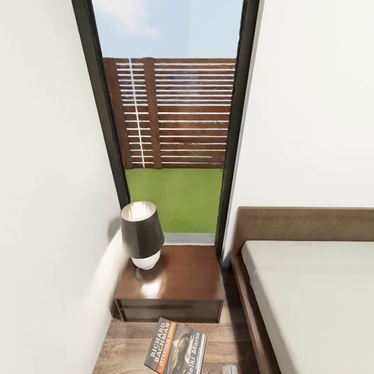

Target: In the bedroom, move the book from the bed onto either nightstand, and place the two sandals side by side next to the bed.

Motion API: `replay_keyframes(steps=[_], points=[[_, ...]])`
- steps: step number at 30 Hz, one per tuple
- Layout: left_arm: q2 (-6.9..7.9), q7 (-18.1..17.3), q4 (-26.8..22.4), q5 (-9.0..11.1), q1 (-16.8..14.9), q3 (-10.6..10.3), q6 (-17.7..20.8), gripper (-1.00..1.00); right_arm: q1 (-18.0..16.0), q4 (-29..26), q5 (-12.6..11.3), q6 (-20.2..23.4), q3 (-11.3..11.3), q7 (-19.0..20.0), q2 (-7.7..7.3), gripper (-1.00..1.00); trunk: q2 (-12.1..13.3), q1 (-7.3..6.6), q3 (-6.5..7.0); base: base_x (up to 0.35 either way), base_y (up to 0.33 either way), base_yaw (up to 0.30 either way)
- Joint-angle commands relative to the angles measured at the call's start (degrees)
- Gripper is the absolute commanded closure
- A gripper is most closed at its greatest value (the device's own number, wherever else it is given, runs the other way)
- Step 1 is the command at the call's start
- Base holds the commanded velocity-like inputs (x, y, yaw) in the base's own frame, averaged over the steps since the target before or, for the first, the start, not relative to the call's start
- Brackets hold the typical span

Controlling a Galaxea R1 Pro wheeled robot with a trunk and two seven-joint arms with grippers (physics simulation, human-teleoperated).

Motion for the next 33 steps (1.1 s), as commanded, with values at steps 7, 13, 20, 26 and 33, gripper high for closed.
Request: replay_keyframes(steps=[7, 13, 20, 26, 33], points=[[0.02, -0.3, 0.0, 0.6, 0.0, -0.4, -0.1, -1.0, 0.0, 0.0, -0.3, 0.5, -0.2, 0.2, 0.03, 1.0, -0.1, 0.06, -0.12, 0.256, -0.002, 0.0], [0.02, -0.3, 0.0, 0.6, 0.0, -0.4, -0.1, -1.0, 0.0, 0.0, -0.3, 0.5, -0.2, 0.2, 0.03, 1.0, -0.1, 0.06, -0.12, 0.249, 0.0, 0.0], [0.02, -0.3, 0.0, 0.6, 0.0, -0.4, -0.1, -1.0, 0.0, 0.0, -0.3, 0.5, -0.2, 0.2, 0.03, 1.0, -0.1, 0.06, -0.12, 0.237, 0.0, 0.0], [0.02, -0.3, 0.0, 0.6, 0.0, -0.4, -0.1, -1.0, 0.0, 0.0, -0.3, 0.5, -0.2, 0.2, 0.03, 1.0, -0.1, 0.06, -0.12, 0.232, 0.0, 0.0], [0.02, -0.3, 0.0, 0.6, 0.0, -0.4, -0.1, -1.0, 0.0, 0.0, -0.3, 0.5, -0.2, 0.2, 0.03, 1.0, -0.1, 0.06, -0.12, 0.222, 0.0, 0.0]])
